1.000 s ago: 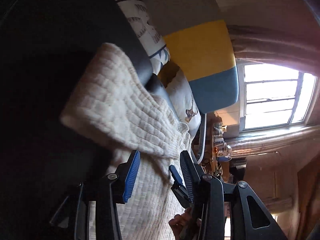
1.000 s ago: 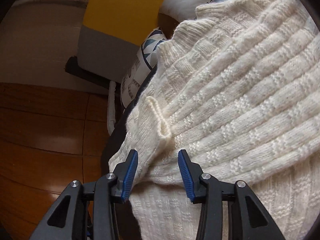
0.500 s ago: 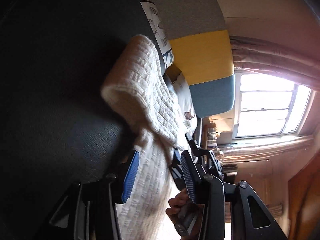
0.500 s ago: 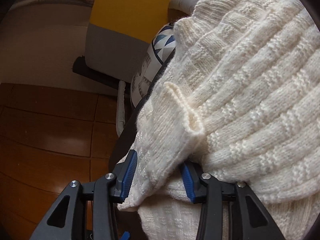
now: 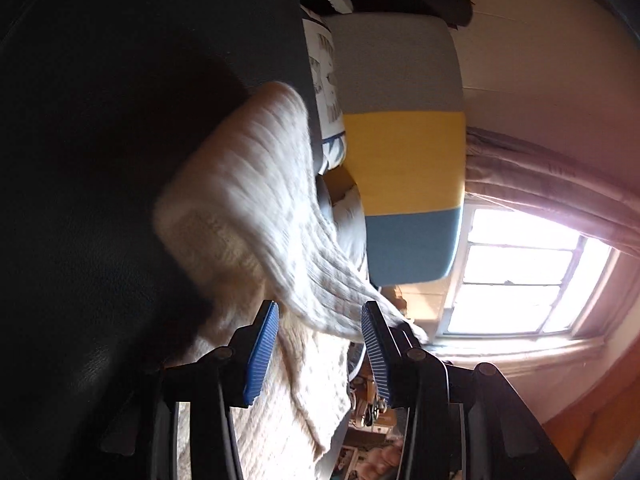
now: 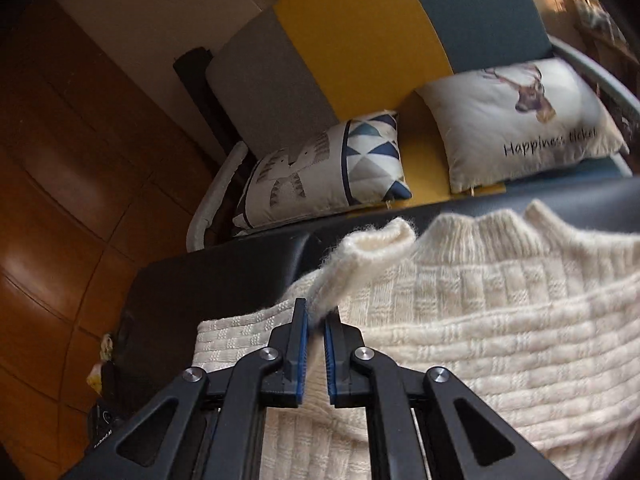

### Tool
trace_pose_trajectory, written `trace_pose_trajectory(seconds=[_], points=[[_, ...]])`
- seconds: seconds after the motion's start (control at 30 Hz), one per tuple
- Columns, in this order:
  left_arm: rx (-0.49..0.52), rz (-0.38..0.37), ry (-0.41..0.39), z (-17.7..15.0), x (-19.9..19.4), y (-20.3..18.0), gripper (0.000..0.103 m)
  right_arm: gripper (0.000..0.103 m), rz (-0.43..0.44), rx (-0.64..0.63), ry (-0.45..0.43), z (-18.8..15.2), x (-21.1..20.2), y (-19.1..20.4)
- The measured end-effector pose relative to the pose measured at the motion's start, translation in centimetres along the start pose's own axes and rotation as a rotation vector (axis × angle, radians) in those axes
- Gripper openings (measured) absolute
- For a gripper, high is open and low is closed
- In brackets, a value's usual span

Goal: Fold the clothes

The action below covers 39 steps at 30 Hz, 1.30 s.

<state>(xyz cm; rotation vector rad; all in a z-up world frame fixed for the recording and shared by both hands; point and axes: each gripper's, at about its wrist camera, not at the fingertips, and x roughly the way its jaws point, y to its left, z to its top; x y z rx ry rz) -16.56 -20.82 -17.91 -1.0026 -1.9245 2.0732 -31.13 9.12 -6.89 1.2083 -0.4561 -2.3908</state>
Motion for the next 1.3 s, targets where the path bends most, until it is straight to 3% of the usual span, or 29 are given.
trace_pose_trajectory(seconds=[0.1,0.3,0.4,0.53,0.63,0.77,0.97,1.03,1.1,1.13,1.17,1.3], points=[[0.014,0.038,-0.005,-0.1,1.0,-0.2,0.046,0.006,-0.052,-0.012,-0.031,-0.1,-2.4,-2.3],[0.042,0.113,-0.015,-0.2,2.9,-0.6,0.047,0.006,-0.138,0.121,-0.072,-1.7,-6.1,-10.1],[0.056,0.151,-0.020,-0.3,3.9,-0.8,0.047,0.006,-0.184,0.218,-0.046,-3.6,-5.6,-14.6],[0.076,0.199,-0.023,-0.3,5.1,-1.0,0.048,0.006,-0.169,0.338,-0.010,-6.7,-5.0,-19.0],[0.132,0.229,-0.015,-0.3,5.2,-1.7,0.048,0.006,-0.122,0.373,-0.029,-7.9,-5.4,-20.3],[0.253,0.288,-0.024,-0.7,5.4,-3.0,0.046,0.006,-0.107,0.308,-0.083,-7.6,-7.0,-19.2],[0.366,0.351,0.009,-1.2,6.0,-3.7,0.046,0.006,-0.170,0.352,-0.057,-8.9,-7.5,-21.5],[0.336,0.323,0.022,-1.2,5.6,-3.0,0.046,0.005,-0.117,0.414,-0.069,-9.8,-7.5,-22.7],[0.274,0.283,0.038,-0.9,5.2,-1.8,0.046,0.010,0.072,0.558,-0.118,-10.6,-7.8,-24.4],[0.247,0.266,0.045,-0.7,5.0,-1.4,0.046,0.015,0.141,0.639,-0.152,-11.1,-8.0,-25.3],[0.235,0.257,0.049,-0.7,4.9,-1.3,0.046,0.027,0.186,0.702,-0.175,-11.4,-7.9,-26.0],[0.224,0.256,0.059,-1.0,4.7,-1.2,0.046,0.027,0.245,0.828,-0.224,-12.0,-7.4,-27.2]])
